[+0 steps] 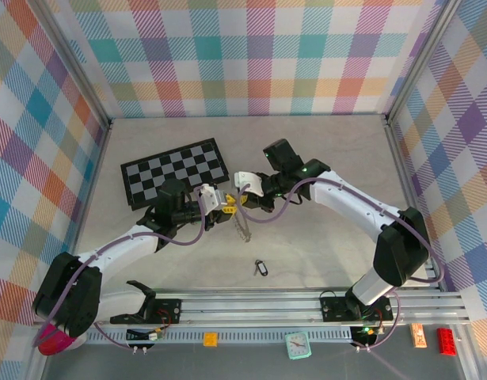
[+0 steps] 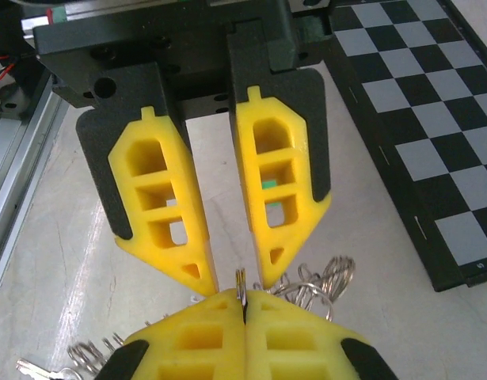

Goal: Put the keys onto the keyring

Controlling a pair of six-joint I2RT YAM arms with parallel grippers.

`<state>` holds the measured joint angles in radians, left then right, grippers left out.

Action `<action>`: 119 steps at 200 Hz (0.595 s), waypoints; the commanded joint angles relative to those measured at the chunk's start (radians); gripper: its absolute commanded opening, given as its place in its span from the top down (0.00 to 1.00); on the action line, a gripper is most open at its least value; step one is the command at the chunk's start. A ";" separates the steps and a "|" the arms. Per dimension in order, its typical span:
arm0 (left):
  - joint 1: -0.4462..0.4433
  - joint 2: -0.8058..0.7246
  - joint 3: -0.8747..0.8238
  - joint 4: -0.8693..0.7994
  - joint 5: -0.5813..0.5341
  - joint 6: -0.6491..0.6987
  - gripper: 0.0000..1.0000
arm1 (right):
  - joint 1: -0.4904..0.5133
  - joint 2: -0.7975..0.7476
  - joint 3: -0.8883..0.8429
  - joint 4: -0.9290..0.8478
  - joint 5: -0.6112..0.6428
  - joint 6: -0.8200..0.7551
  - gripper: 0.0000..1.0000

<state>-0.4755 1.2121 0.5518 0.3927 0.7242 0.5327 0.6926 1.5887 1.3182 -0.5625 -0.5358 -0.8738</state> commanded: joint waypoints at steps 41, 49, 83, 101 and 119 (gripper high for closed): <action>-0.011 -0.006 0.036 -0.023 0.022 0.030 0.77 | 0.027 0.016 -0.001 -0.005 -0.030 -0.034 1.00; -0.012 -0.006 0.036 -0.023 0.024 0.030 0.79 | 0.031 0.018 -0.003 -0.002 -0.030 -0.033 1.00; -0.020 -0.005 0.039 -0.034 0.018 0.047 0.89 | 0.036 0.022 -0.007 0.012 -0.046 -0.011 0.97; -0.026 -0.006 0.037 -0.041 -0.010 0.068 0.97 | 0.036 0.014 -0.025 0.022 -0.043 -0.011 0.92; -0.032 -0.008 0.032 -0.033 -0.024 0.072 1.00 | 0.035 0.005 -0.046 0.030 -0.041 -0.012 0.84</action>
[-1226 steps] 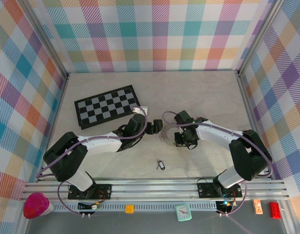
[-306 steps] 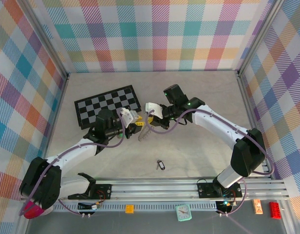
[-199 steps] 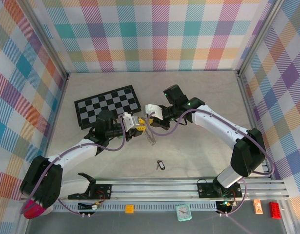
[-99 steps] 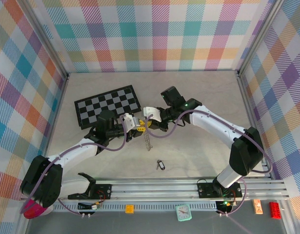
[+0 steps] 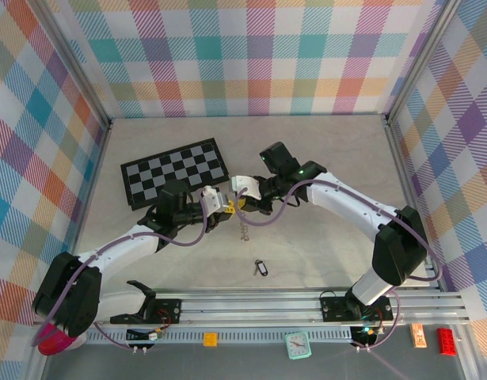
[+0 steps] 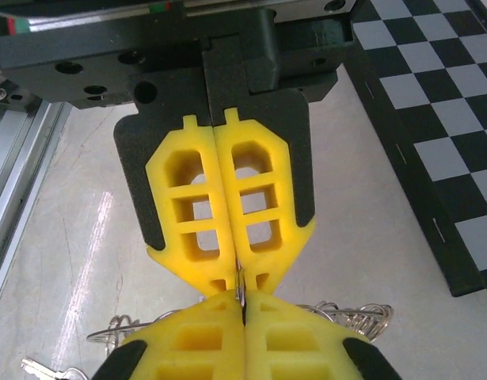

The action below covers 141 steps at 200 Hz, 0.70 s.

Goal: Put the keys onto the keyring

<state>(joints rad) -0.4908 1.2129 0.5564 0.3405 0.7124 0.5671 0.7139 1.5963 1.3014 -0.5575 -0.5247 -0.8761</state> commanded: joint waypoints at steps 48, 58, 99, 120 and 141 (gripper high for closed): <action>-0.036 0.002 -0.010 0.069 -0.017 0.017 1.00 | -0.059 -0.123 -0.199 0.226 -0.168 0.114 0.69; -0.038 0.002 -0.020 0.085 -0.019 0.010 1.00 | -0.071 -0.160 -0.253 0.289 -0.172 0.149 0.67; -0.042 0.006 -0.029 0.100 -0.005 0.002 1.00 | -0.080 -0.220 -0.393 0.426 -0.146 0.227 0.66; -0.042 0.008 -0.029 0.101 0.011 -0.001 1.00 | -0.080 -0.216 -0.425 0.502 -0.134 0.265 0.68; -0.043 0.012 -0.029 0.102 0.021 -0.003 1.00 | -0.080 -0.207 -0.442 0.570 -0.150 0.311 0.70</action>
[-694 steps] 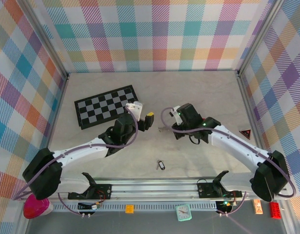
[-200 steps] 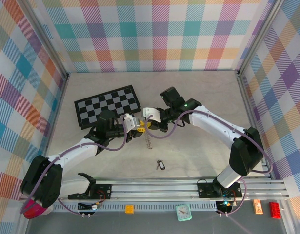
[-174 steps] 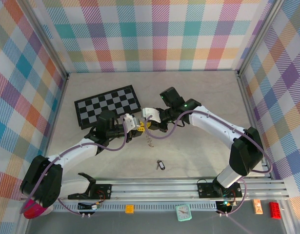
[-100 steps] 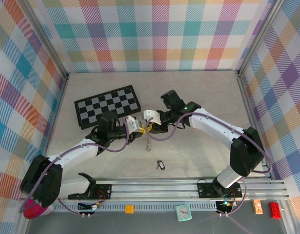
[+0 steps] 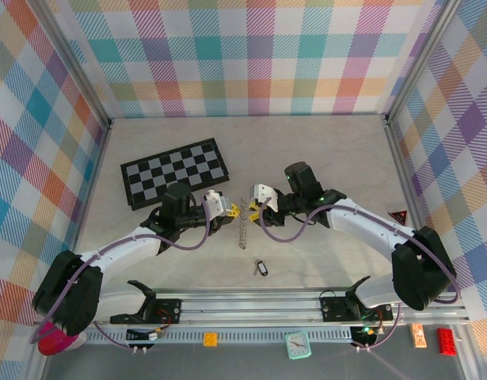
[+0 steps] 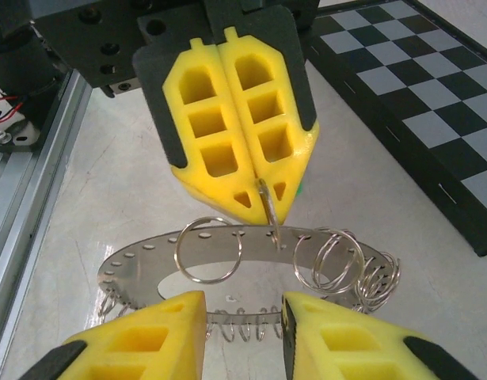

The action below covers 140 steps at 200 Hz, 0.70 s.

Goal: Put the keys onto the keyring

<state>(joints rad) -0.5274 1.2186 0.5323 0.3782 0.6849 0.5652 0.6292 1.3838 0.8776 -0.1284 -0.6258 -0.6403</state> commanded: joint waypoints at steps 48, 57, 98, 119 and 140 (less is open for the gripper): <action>-0.008 0.012 -0.003 0.064 0.054 -0.003 1.00 | 0.012 0.029 -0.018 0.176 -0.099 0.110 0.71; -0.008 0.014 -0.003 0.066 0.055 -0.005 1.00 | 0.016 0.035 -0.014 0.172 -0.101 0.108 0.71; -0.008 0.018 -0.003 0.074 0.062 -0.008 1.00 | 0.029 0.068 0.006 0.174 -0.100 0.104 0.80; -0.008 0.015 0.000 0.067 0.049 -0.014 1.00 | 0.030 0.069 0.011 0.171 -0.102 0.105 0.93; -0.009 0.006 0.012 0.033 -0.007 -0.023 0.81 | 0.032 0.061 0.033 0.115 -0.086 0.073 1.00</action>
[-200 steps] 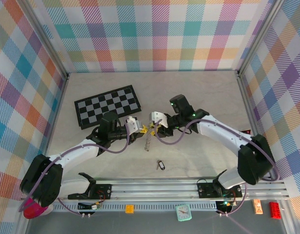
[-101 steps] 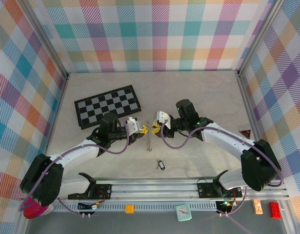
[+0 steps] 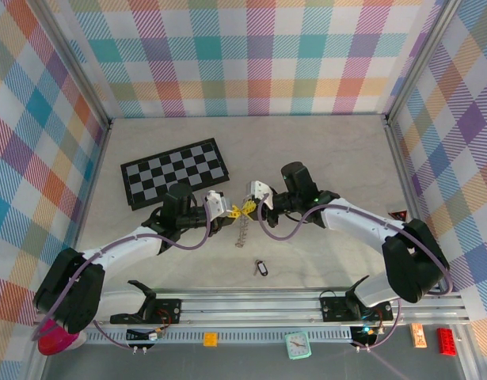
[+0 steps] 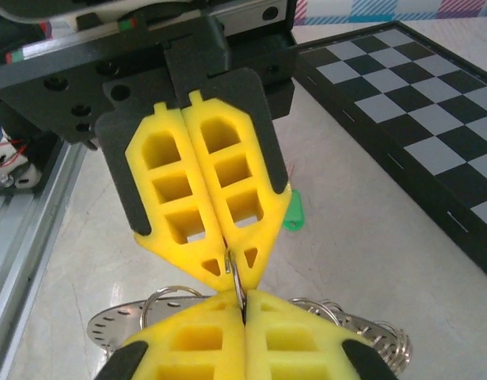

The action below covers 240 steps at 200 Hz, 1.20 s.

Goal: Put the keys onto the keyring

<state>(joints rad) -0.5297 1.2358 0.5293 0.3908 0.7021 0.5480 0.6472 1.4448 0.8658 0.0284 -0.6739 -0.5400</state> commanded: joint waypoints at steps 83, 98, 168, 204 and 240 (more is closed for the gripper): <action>-0.050 -0.073 0.120 -0.264 -0.098 0.139 0.69 | 0.078 0.032 0.236 -0.440 0.176 -0.266 1.00; -0.053 -0.073 0.123 -0.261 -0.089 0.138 0.71 | 0.084 0.039 0.255 -0.461 0.195 -0.277 1.00; -0.058 -0.069 0.107 -0.211 -0.091 0.132 0.90 | 0.105 0.039 0.258 -0.444 0.159 -0.255 1.00; -0.058 -0.072 0.078 -0.177 -0.101 0.130 0.98 | 0.060 -0.051 0.121 -0.289 0.073 -0.186 0.77; -0.058 -0.069 0.003 0.003 -0.072 0.035 1.00 | -0.025 -0.155 -0.111 0.042 -0.058 -0.008 0.75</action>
<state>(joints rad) -0.5869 1.1805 0.5797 0.2115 0.6052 0.6460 0.6567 1.3483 0.8742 -0.1734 -0.5846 -0.6811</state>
